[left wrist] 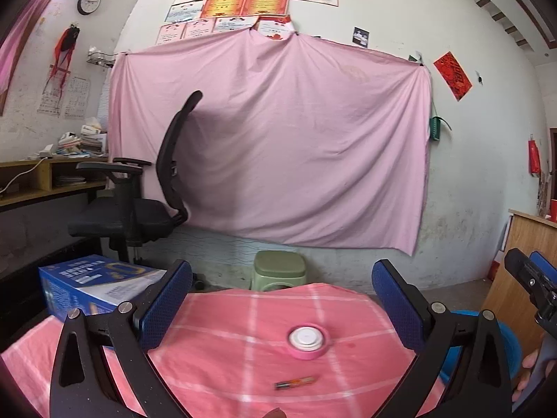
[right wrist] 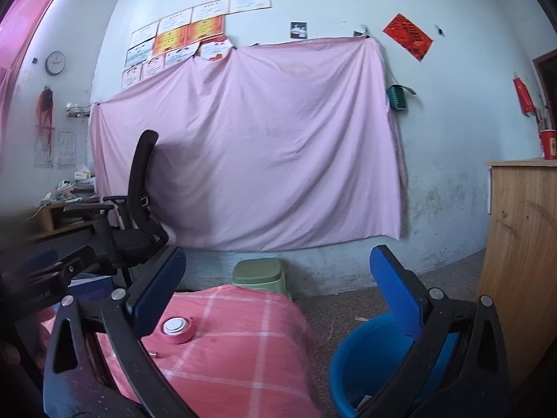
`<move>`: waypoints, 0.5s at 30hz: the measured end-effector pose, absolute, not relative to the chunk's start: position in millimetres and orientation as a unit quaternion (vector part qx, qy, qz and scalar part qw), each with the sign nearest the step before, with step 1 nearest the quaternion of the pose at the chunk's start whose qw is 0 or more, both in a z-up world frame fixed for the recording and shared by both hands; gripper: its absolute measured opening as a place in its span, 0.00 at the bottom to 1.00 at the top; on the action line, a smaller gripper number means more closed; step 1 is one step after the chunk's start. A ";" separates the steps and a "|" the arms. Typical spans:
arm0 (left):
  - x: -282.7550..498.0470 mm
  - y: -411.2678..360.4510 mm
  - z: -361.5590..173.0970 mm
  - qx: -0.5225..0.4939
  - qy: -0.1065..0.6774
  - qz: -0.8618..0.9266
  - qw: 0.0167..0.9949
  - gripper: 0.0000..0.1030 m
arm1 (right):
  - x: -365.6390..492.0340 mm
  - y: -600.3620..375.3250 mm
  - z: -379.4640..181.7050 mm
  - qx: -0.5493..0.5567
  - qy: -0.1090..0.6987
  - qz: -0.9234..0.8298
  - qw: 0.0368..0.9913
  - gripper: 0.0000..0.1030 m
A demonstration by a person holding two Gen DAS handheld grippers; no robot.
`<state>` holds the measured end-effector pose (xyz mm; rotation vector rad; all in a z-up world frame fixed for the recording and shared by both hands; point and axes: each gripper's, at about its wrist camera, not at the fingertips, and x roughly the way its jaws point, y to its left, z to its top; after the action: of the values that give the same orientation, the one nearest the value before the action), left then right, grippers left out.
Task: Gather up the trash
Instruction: 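Move both tools back over the table toward the tape roll and battery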
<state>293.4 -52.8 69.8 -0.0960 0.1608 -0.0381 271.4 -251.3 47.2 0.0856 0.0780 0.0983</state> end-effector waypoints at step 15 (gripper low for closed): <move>301.2 30.0 26.8 -0.052 0.162 0.035 0.985 0.98 | 327.3 -167.4 16.7 -0.007 0.190 0.112 0.975 1.00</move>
<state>301.2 30.0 26.8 -0.1039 0.3249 0.0709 327.3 -167.4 16.7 -0.0138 0.3838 0.2250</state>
